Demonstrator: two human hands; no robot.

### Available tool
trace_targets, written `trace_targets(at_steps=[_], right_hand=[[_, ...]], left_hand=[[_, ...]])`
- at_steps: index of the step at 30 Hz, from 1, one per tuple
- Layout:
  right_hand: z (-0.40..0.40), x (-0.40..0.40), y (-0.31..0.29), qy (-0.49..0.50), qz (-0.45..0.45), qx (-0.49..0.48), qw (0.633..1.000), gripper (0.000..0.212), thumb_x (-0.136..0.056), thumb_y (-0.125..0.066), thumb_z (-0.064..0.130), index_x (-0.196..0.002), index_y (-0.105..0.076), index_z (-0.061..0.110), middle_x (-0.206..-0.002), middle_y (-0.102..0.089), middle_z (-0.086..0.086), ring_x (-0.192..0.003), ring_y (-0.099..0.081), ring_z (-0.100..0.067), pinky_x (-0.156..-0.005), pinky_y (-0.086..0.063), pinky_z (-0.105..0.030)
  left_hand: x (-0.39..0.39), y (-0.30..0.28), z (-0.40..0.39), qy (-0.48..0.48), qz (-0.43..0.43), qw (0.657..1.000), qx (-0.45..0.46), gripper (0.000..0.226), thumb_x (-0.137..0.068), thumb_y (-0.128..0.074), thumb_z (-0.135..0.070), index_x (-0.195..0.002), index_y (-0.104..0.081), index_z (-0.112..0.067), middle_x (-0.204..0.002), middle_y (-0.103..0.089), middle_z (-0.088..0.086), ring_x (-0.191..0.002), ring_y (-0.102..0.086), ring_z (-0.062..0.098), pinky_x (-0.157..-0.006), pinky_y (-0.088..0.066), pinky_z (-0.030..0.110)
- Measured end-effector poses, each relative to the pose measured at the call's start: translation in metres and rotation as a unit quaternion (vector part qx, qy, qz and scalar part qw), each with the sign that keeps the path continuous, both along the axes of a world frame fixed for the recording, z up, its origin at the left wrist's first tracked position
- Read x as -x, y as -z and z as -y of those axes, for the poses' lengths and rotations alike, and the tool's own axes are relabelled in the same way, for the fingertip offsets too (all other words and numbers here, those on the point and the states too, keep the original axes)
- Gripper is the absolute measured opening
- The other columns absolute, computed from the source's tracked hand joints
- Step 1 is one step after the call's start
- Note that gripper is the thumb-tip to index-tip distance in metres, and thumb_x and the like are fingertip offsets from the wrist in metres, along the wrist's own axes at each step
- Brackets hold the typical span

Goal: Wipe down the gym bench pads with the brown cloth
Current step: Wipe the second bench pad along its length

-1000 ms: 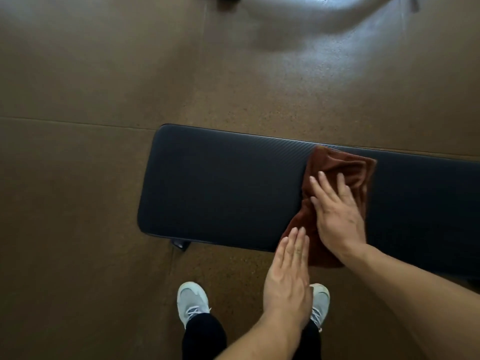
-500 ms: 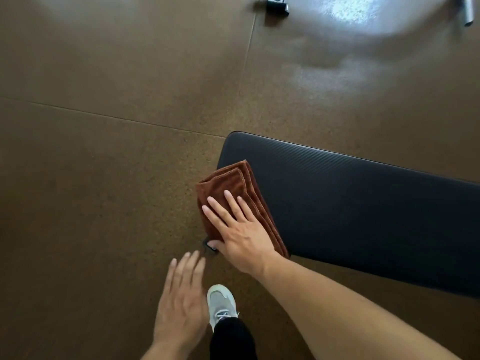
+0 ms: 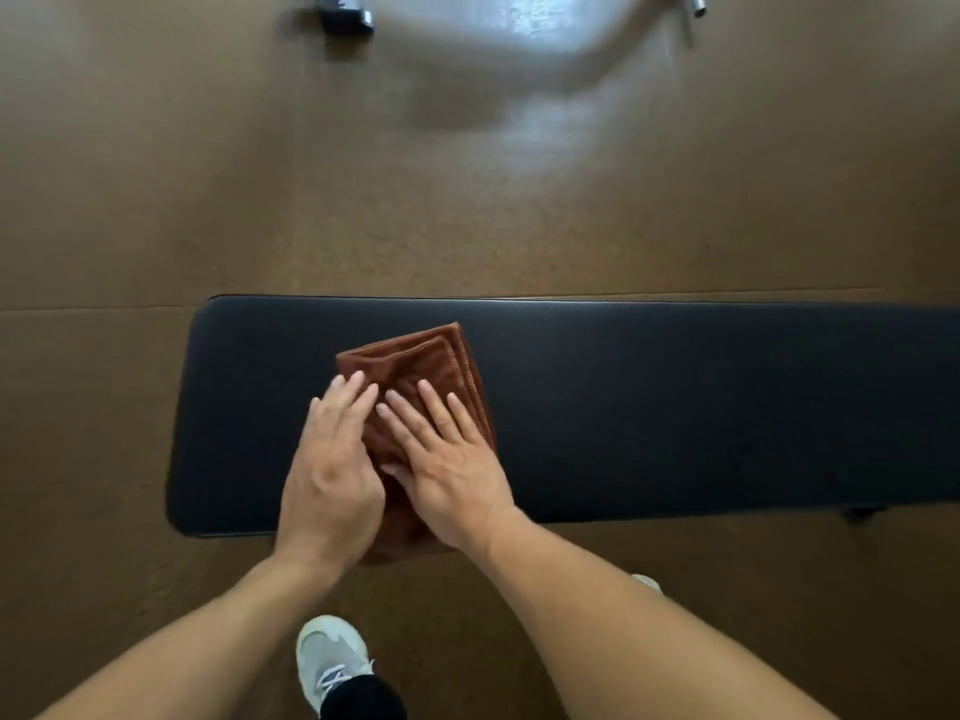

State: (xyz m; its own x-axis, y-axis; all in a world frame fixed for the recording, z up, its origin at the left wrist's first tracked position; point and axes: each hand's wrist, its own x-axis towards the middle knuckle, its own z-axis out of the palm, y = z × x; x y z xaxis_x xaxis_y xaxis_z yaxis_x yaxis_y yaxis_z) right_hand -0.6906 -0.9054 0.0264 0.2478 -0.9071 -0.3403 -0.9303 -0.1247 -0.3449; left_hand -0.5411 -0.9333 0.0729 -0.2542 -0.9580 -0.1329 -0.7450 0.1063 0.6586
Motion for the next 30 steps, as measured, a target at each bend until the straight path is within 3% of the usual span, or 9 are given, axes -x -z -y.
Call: trace_targets(at_steps=[2, 4, 7, 9, 12, 15, 21, 26, 30], right_hand=[[-0.003, 0.056, 0.001, 0.046, -0.013, 0.008, 0.999, 0.063, -0.109, -0.022, 0.051, -0.166, -0.004, 0.029, -0.172, 0.002, 0.012, -0.158, 0.015, -0.018, -0.129, 0.001, -0.045], [-0.009, 0.121, 0.0, 0.107, -0.034, 0.009, 0.994, 0.065, -0.106, -0.022, 0.052, -0.166, -0.011, 0.027, -0.172, -0.004, 0.011, -0.16, 0.008, -0.02, -0.128, -0.003, -0.046], [-0.024, 0.221, -0.002, 0.177, -0.064, -0.002, 0.982, 0.064, -0.108, -0.021, 0.052, -0.166, -0.006, 0.028, -0.171, 0.005, 0.014, -0.159, 0.012, -0.018, -0.128, 0.006, -0.042], [-0.035, 0.279, -0.006, 0.22, -0.078, -0.014, 0.972, 0.063, -0.11, -0.022, 0.051, -0.165, 0.0, 0.03, -0.168, 0.014, 0.017, -0.158, 0.016, -0.017, -0.127, 0.01, -0.04], [-0.053, 0.363, -0.013, 0.286, -0.097, -0.048, 0.952, 0.064, -0.109, -0.016, 0.053, -0.164, 0.007, 0.031, -0.169, 0.017, 0.015, -0.157, 0.019, -0.016, -0.128, 0.009, -0.042], [-0.063, 0.405, -0.018, 0.305, -0.096, -0.062, 0.945, 0.064, -0.108, -0.016, 0.054, -0.164, 0.006, 0.031, -0.17, 0.014, 0.014, -0.157, 0.017, -0.018, -0.128, 0.007, -0.043], [-0.052, 0.378, -0.019, 0.304, -0.04, -0.04, 0.951, 0.06, -0.11, -0.021, 0.047, -0.165, -0.006, 0.029, -0.173, 0.004, 0.009, -0.157, 0.018, -0.021, -0.127, 0.012, -0.039], [-0.02, 0.301, -0.021, 0.237, -0.044, -0.033, 0.97, 0.059, -0.11, -0.016, 0.05, -0.165, -0.004, 0.033, -0.172, 0.007, 0.011, -0.157, 0.02, -0.022, -0.128, 0.009, -0.043], [-0.001, 0.218, -0.02, 0.129, -0.027, -0.02, 0.991, 0.057, -0.111, -0.017, 0.051, -0.165, -0.009, 0.036, -0.173, 0.002, 0.013, -0.158, 0.017, -0.021, -0.128, 0.01, -0.04]], left_hand=[[0.04, 0.004, -0.014, 0.065, 0.003, 0.998, 0.014, 0.058, -0.096, -0.033, -0.007, -0.153, -0.045, -0.014, -0.164, -0.036, 0.001, -0.156, -0.018, 0.007, -0.129, -0.015, 0.039], [0.087, 0.006, -0.03, 0.072, -0.017, 0.997, 0.014, 0.059, -0.092, -0.036, -0.002, -0.148, -0.052, -0.011, -0.158, -0.046, 0.004, -0.153, -0.028, 0.01, -0.128, -0.02, 0.039], [0.163, 0.009, -0.066, 0.147, -0.027, 0.988, 0.026, 0.057, -0.09, -0.036, -0.002, -0.142, -0.058, -0.007, -0.153, -0.052, 0.006, -0.15, -0.036, 0.016, -0.127, -0.023, 0.04], [0.206, 0.015, -0.096, 0.249, -0.001, 0.968, 0.016, 0.062, -0.089, -0.037, -0.003, -0.149, -0.051, -0.008, -0.162, -0.041, 0.006, -0.156, -0.022, 0.016, -0.128, -0.019, 0.039], [0.271, 0.023, -0.127, 0.308, 0.052, 0.95, -0.009, 0.062, -0.102, -0.038, -0.023, -0.162, -0.024, -0.013, -0.171, -0.008, 0.002, -0.158, 0.009, 0.012, -0.129, -0.009, 0.041], [0.312, 0.023, -0.143, 0.336, 0.074, 0.939, 0.008, 0.062, -0.104, -0.033, -0.03, -0.161, -0.02, -0.012, -0.171, -0.006, 0.004, -0.158, 0.008, 0.016, -0.128, -0.01, 0.044], [0.3, 0.016, -0.159, 0.236, 0.059, 0.97, 0.009, 0.07, -0.097, -0.04, -0.014, -0.162, -0.014, -0.011, -0.172, -0.005, 0.004, -0.158, 0.008, 0.014, -0.129, -0.011, 0.041], [0.195, 0.02, -0.142, 0.173, 0.005, 0.985, 0.01, 0.073, -0.092, -0.05, 0.002, -0.16, -0.027, -0.01, -0.17, -0.023, 0.003, -0.158, -0.013, 0.015, -0.127, -0.011, 0.037], [0.101, 0.018, -0.118, 0.07, 0.012, 0.997, 0.007, 0.062, -0.094, -0.045, -0.001, -0.156, -0.036, -0.008, -0.164, -0.036, 0.005, -0.156, -0.024, 0.016, -0.128, -0.013, 0.038]])
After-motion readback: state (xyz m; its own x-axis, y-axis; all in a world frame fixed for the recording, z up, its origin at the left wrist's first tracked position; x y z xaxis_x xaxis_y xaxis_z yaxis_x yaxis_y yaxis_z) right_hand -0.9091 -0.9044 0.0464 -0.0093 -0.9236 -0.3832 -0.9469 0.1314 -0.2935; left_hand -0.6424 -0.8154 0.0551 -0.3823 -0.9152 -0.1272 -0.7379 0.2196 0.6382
